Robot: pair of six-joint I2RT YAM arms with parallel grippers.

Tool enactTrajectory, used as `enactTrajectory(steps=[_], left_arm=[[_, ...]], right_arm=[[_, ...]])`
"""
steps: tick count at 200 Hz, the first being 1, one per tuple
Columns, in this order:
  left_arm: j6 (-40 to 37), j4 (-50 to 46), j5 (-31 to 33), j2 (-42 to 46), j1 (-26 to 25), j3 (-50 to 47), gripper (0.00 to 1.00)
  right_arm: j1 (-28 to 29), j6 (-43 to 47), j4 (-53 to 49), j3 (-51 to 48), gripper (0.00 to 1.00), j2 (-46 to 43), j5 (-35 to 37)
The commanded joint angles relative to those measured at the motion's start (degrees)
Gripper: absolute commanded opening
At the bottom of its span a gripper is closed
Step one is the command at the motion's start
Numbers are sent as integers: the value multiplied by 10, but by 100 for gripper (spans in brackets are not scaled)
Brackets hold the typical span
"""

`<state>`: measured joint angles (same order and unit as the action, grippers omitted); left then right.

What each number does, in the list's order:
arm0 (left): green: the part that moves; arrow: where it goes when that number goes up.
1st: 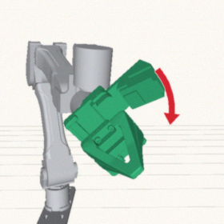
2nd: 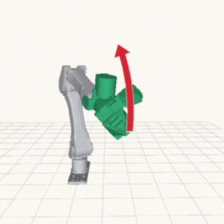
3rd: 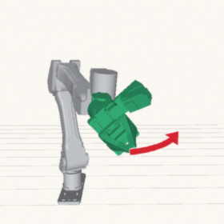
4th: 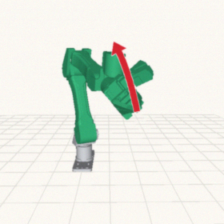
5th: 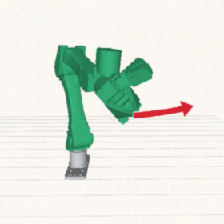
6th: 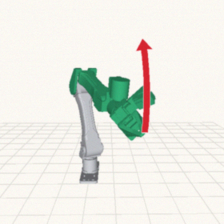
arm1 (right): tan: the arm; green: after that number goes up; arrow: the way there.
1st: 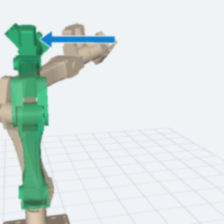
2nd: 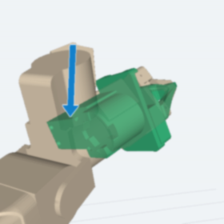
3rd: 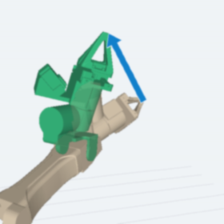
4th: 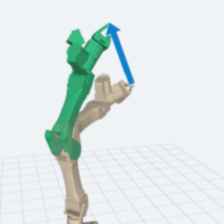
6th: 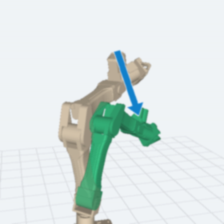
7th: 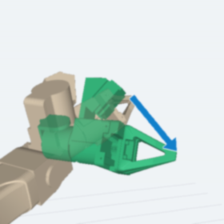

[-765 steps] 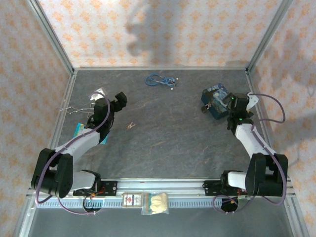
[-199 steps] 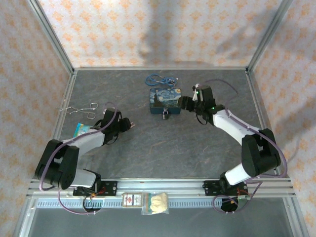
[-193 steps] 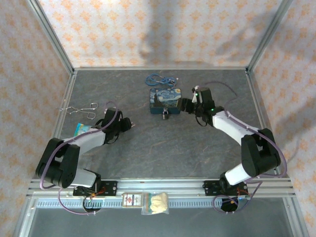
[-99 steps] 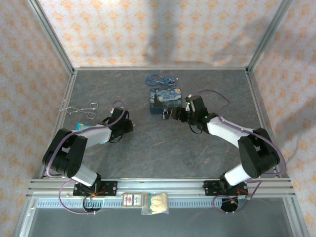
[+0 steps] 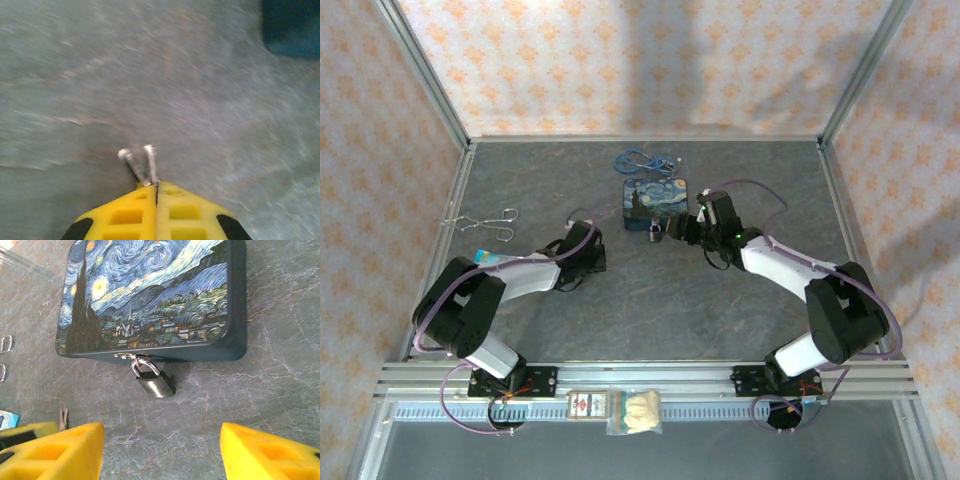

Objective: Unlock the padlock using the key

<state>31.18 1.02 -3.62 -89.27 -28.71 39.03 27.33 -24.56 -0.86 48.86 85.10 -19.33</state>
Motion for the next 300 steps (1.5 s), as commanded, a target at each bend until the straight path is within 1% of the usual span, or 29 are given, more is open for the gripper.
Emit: enactTrajectory(steps=[1,36,46,64,68,73,89,94,108,122,136,163,183,197,216,245,300], left_arm=[[43,-8,2,-18,-47,17,2],[74,-12,-2,-45,-125,43,3],[79,-21,6,-48,-139,55,6],[88,-33,17,-30,-141,62,22],[89,-36,25,-23,-141,62,27],[91,-41,37,-13,-139,61,36],[97,-50,60,28,-116,51,52],[100,-49,62,42,-104,45,54],[105,-36,58,86,-63,18,54],[107,-17,64,131,-20,-11,53],[104,9,69,169,11,-33,53],[125,66,69,213,51,-68,53],[156,115,46,226,79,-100,53],[169,138,34,227,87,-114,53],[172,144,19,222,90,-118,53],[171,141,10,220,91,-124,53],[174,152,13,235,92,-139,53]], right_arm=[[2,8,-18,19,62,-16,18],[2,8,-27,17,62,-20,20],[2,8,-29,15,62,-24,20],[2,6,-35,12,62,-30,22],[2,6,-35,11,62,-32,22],[2,6,-37,9,62,-32,21],[9,4,-40,5,59,-33,17],[14,3,-42,4,59,-30,17],[35,2,-47,7,58,-21,18],[69,-2,-50,13,57,-1,17],[109,-13,-52,25,56,24,17],[184,-41,-73,62,54,88,55],[227,-46,-109,110,51,137,100],[246,-46,-144,147,50,177,140],[259,-40,-187,193,44,219,179],[270,-39,-225,228,40,251,230],[284,-43,-239,200,39,260,219]])
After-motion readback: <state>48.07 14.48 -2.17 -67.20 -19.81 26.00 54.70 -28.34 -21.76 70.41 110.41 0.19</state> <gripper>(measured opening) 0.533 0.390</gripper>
